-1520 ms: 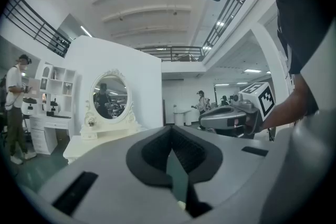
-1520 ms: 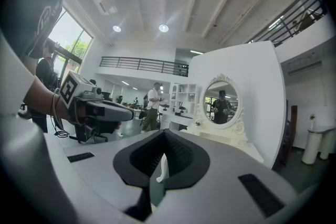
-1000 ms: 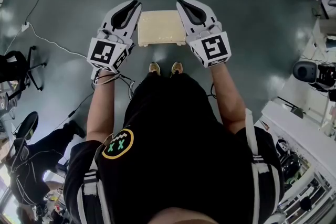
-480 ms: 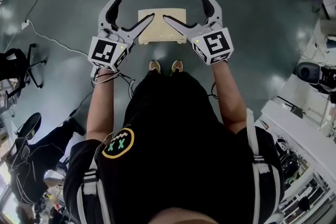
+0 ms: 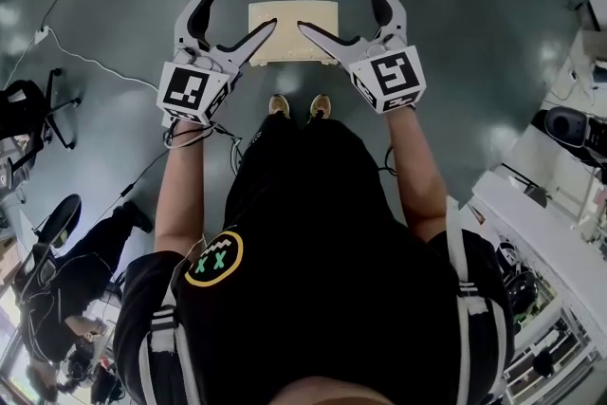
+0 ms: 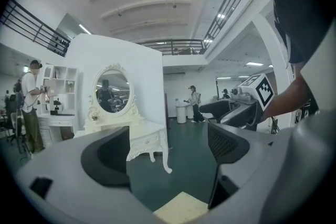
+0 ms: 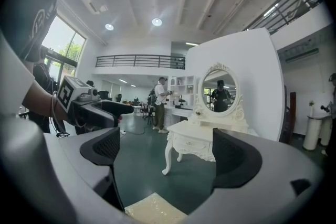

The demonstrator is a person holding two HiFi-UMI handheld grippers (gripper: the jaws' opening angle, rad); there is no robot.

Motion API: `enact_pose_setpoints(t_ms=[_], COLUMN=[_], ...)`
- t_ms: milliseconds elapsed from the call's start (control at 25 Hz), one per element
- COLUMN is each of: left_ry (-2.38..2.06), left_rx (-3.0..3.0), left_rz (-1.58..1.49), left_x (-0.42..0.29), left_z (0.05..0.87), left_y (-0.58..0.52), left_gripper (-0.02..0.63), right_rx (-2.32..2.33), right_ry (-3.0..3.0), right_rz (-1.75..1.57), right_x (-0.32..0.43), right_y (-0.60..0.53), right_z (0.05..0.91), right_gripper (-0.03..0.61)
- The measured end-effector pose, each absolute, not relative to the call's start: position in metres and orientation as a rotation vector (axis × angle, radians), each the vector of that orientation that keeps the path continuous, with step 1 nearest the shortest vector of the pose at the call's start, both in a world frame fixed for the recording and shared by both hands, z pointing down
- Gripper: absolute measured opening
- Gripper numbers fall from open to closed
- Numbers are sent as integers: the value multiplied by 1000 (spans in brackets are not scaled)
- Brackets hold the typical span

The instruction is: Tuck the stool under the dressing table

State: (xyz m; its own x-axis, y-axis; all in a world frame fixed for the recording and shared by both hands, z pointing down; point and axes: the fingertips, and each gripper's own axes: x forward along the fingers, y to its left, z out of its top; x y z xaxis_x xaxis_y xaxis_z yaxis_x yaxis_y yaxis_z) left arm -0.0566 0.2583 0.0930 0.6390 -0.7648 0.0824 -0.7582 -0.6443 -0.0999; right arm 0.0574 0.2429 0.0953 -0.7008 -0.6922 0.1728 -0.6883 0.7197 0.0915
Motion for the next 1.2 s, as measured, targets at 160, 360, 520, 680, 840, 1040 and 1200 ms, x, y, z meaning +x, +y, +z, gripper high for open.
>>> enact_pose_setpoints(t_ms=[160,360,520,680,840,1040,1200], left_ry=[1303,1322,1326,1343,1418,1568,1620], left_rx=[-2809,-2834,-2855,-2890,-2958,-3059,-3161], left_rz=[-203,-235,-276,-348,-403,-581,-816], left_x=[-58,-57,-45,-48,-57,-90,-109], left_z=[122,177,202,228,279,422,568], left_y=[265,272,278,275,269,260,253], left_gripper=[460,460,460,460,460,460,460], right_rx=[1102,1108,1117,1111,1092,1070,1006], right_ry=[-2715,-2698,-2680,-2644,-2586,-2427,-2250], right_rz=[-16,17,57,126,229,449,582], right_x=[58,61,71,70,72,67,69], right_y=[250,256,264,261,255,245,235], right_z=[123,176,202,227,277,427,577], right_gripper=[568,568,568,566,565,562,554])
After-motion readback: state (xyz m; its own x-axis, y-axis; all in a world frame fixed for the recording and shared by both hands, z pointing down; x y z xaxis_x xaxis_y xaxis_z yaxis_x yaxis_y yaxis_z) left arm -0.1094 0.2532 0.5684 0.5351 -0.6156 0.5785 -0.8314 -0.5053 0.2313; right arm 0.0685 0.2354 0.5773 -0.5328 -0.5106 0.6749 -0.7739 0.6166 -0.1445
